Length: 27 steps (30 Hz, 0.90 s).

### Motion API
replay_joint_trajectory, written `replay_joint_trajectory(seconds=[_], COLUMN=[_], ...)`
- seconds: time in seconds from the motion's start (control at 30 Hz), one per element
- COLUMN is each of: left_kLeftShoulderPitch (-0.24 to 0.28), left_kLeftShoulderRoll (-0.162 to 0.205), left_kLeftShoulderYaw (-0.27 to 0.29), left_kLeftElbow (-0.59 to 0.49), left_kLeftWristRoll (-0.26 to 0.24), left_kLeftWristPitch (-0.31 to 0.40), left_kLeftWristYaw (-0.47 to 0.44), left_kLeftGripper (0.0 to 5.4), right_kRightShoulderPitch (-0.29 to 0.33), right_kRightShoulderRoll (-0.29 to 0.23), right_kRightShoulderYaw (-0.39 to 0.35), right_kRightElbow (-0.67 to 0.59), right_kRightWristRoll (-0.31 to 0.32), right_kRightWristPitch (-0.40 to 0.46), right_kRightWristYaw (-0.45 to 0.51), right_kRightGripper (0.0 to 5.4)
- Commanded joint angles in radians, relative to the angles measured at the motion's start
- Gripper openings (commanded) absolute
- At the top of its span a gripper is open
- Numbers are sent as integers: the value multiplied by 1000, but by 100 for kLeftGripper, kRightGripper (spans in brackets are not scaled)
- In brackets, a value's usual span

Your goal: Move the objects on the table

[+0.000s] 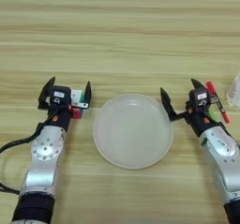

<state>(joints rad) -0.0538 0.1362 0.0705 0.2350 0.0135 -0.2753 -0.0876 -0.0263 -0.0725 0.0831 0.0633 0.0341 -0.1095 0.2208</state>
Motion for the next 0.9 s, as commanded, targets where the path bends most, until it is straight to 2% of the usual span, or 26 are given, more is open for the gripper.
replay_joint_trajectory(seconds=[0.03,0.23,0.37,0.63,0.9], left_kLeftShoulderPitch=[12,16,18,28,38], left_kLeftShoulderRoll=[-6,-12,-15,-18,-24], left_kLeftShoulderYaw=[0,-4,-6,-11,-13], left_kLeftElbow=[-21,-29,-36,-53,-75], left_kLeftWristRoll=[2,8,11,15,20], left_kLeftWristPitch=[-10,-12,-12,-8,0], left_kLeftWristYaw=[12,21,27,37,41], left_kLeftGripper=[537,537,537,537,537], right_kRightShoulderPitch=[33,65,72,126,231], right_kRightShoulderRoll=[-16,-37,-48,-79,-137], right_kRightShoulderYaw=[23,63,67,27,-17], right_kRightElbow=[-127,-275,-324,-352,-377], right_kRightWristRoll=[-27,-55,-61,-63,-69], right_kRightWristPitch=[89,195,234,194,129], right_kRightWristYaw=[-7,4,4,-3,12], right_kRightGripper=[540,540,540,540,540])
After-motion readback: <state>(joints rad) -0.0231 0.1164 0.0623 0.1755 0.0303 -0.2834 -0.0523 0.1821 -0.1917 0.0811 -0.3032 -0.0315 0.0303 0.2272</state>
